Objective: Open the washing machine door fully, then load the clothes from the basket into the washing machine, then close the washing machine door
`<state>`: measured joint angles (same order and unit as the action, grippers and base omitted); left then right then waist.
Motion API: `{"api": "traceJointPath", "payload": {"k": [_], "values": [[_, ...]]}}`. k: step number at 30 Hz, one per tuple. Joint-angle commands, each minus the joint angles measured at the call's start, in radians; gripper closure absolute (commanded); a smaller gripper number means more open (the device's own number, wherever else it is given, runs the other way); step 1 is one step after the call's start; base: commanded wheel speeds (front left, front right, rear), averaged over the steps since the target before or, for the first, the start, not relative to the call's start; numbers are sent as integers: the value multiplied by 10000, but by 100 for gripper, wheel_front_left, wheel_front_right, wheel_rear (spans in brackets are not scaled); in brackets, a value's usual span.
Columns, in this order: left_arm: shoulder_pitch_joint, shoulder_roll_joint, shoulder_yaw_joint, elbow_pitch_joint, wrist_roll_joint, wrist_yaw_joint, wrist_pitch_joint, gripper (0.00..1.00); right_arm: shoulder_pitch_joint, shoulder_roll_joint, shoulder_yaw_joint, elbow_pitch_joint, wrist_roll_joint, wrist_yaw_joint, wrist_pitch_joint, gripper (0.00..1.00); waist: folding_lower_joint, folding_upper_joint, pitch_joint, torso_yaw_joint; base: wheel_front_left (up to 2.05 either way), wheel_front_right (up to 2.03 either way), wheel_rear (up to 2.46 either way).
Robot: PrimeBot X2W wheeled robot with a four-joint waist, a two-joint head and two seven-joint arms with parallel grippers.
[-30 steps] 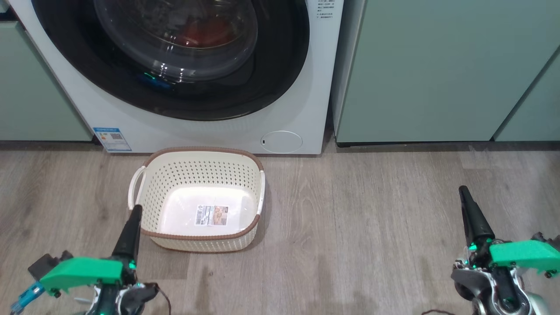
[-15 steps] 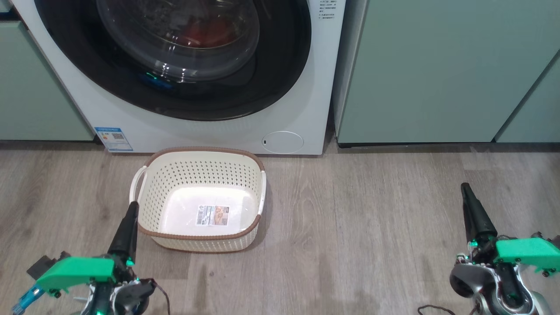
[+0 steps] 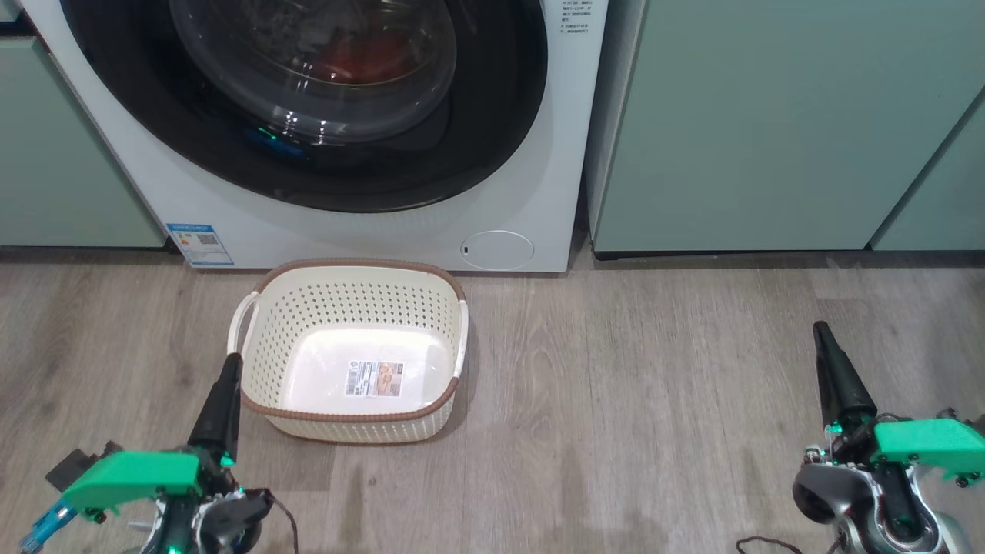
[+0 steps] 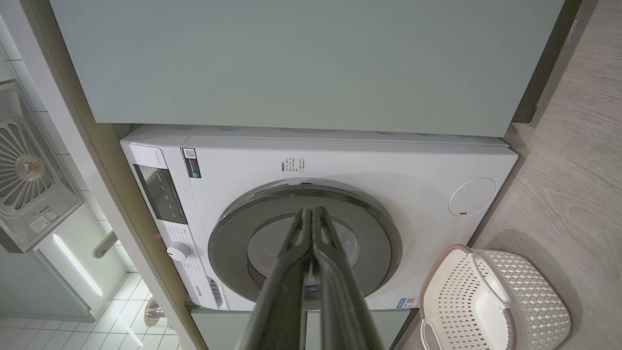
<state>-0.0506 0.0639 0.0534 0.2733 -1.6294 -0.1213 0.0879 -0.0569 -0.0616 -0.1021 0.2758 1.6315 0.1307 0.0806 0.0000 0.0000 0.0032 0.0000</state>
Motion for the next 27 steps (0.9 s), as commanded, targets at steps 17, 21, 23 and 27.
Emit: {"api": "traceJointPath", "payload": {"k": [17, 21, 23, 27], "values": [[-557, 11, 401, -290, 39, -94, 90, 100, -489, -49, 107, -323, -43, 0, 146, 100, 0, 0, 0, 0, 0, 0, 0], [-557, 4, 412, -290, 48, -94, 99, 100, -490, -41, 95, -323, -53, 0, 156, 100, 0, 0, 0, 0, 0, 0, 0], [-558, 0, 417, -289, 53, -94, 103, 100, -491, -37, 89, -322, -58, 0, 160, 100, 0, 0, 0, 0, 0, 0, 0], [-559, -7, 427, -289, 61, -94, 111, 100, -492, -29, 78, -321, -67, 0, 169, 100, 0, 0, 0, 0, 0, 0, 0]]}}
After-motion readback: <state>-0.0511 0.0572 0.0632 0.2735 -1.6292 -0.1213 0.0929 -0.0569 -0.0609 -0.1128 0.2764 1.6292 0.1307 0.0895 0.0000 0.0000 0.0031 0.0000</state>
